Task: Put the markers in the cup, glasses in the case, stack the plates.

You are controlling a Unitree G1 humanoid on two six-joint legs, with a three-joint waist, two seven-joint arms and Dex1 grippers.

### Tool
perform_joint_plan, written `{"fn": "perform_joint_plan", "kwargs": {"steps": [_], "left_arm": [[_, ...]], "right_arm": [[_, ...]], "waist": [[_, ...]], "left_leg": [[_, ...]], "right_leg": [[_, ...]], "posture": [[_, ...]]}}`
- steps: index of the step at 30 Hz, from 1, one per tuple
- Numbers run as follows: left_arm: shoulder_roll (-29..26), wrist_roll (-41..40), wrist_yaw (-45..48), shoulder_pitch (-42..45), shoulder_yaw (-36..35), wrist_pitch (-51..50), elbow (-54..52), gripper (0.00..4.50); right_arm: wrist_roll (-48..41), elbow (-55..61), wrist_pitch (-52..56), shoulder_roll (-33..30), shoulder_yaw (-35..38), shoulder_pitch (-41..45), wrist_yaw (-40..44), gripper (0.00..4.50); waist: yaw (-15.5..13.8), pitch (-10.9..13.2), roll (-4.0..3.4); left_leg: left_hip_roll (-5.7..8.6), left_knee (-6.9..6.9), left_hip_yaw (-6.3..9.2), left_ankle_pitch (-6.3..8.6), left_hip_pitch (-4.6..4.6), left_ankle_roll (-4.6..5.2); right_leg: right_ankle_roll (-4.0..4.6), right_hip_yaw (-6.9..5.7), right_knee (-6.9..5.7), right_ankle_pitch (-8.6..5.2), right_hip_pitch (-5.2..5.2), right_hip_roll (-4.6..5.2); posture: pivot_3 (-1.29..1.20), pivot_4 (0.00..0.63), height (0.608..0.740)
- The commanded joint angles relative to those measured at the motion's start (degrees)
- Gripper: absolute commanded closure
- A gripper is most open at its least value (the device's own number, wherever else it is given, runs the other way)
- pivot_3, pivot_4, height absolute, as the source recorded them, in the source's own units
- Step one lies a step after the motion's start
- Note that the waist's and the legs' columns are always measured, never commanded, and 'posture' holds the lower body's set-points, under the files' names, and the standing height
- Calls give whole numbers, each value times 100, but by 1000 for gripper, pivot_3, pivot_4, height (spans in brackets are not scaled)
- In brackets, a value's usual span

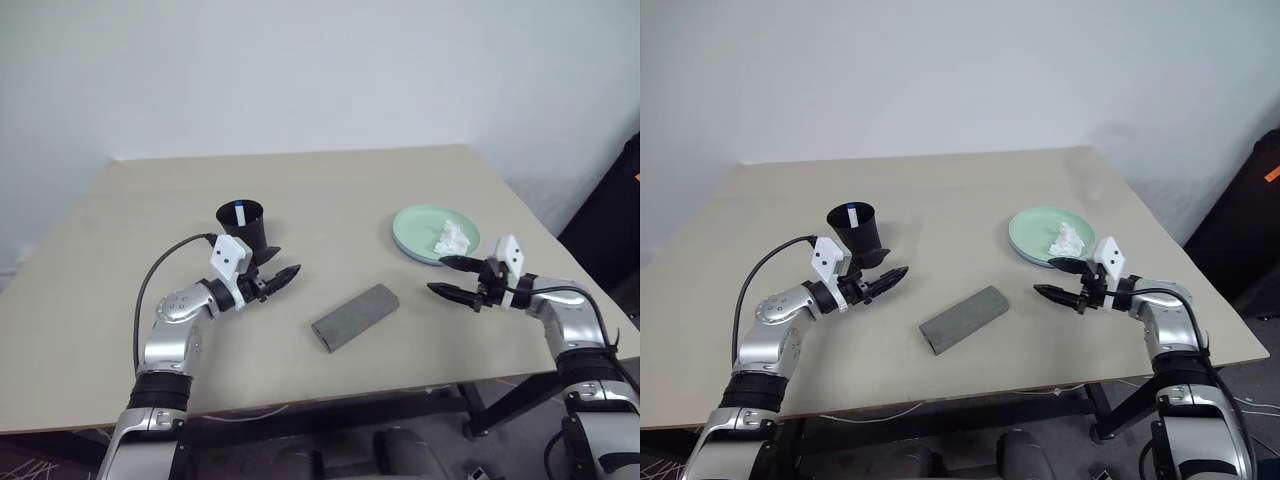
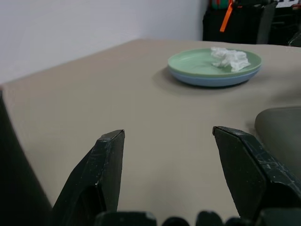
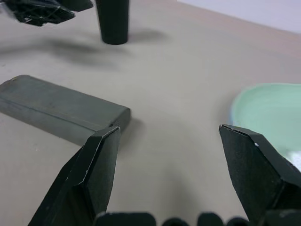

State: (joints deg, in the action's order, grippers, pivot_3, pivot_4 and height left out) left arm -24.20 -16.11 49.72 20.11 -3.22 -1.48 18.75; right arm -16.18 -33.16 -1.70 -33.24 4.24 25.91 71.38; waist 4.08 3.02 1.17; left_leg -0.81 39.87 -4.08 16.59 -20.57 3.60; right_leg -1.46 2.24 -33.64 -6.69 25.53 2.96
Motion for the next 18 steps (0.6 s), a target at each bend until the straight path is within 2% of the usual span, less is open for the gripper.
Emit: {"fn": "perform_joint_plan", "kwargs": {"steps": [1, 9, 18], "left_arm": [[50, 47, -46, 162, 30, 152, -118, 1359], [157, 116, -202, 94, 72, 183, -306, 1359], [151, 73, -265, -383, 113, -37, -860, 1359]], "right_arm": [[-235, 238, 100, -195, 264, -46, 53, 836], [-275, 159, 148, -323, 357, -136, 23, 836], [-331, 575, 358, -254, 286, -399, -48, 836]], "waist": [[2, 0, 0], [4, 1, -1], [3, 0, -1]], "left_leg": [[0, 0, 0, 0, 0, 0], [-4, 2, -1, -1, 5, 0], [-5, -4, -1, 1, 2, 1]], "right_leg": [[0, -1, 0, 0, 0, -1], [0, 2, 0, 0, -2, -4], [0, 0, 3, -1, 3, -4]], "posture": [[0, 0, 740], [0, 0, 740], [0, 0, 740]]}}
